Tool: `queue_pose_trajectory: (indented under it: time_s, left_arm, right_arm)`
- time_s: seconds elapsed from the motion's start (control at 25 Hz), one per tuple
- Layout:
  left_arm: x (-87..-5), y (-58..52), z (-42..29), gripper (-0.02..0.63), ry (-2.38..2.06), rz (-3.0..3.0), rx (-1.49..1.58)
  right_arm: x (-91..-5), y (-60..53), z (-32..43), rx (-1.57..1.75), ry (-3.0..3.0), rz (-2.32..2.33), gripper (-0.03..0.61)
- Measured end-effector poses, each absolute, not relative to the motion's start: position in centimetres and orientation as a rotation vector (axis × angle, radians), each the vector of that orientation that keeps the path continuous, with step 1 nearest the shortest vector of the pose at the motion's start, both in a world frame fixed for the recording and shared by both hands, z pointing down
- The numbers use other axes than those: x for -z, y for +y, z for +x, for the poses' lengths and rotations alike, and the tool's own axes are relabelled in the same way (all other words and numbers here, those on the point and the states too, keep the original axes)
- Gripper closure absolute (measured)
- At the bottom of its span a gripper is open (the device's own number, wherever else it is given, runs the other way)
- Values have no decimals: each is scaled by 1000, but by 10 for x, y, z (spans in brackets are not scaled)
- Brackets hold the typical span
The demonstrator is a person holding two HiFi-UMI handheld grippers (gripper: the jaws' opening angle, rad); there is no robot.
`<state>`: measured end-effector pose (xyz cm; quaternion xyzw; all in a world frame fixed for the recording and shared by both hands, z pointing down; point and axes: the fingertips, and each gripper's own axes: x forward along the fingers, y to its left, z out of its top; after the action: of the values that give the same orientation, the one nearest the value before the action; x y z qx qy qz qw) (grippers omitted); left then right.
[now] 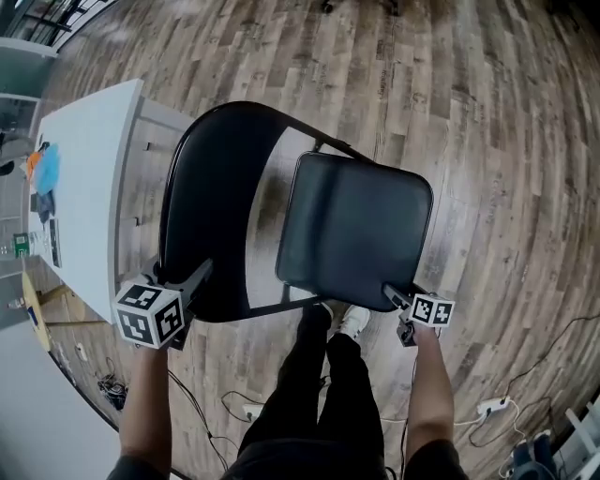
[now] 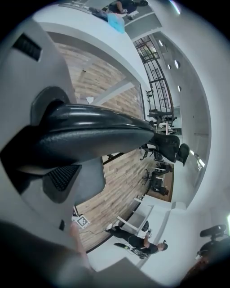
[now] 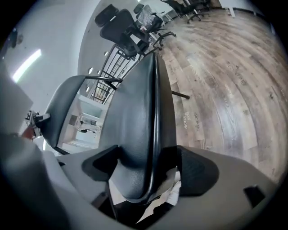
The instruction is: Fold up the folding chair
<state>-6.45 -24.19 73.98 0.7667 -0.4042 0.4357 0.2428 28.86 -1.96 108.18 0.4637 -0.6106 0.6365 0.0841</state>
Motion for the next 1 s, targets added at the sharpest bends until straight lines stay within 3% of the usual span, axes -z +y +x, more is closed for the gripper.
queue_pose_trajectory:
  time_s: [0.4,1.0]
  left_arm:
    - [-737,-242,-62,400,-1071,2091,-1113]
    - [-630,-238,-42,497,-1137,2116,-969]
  right_arm:
    - [-1085,-32,270,-2099,-1967,1261,166]
    - [-934,-60,212,-2111,-2147,1157,175]
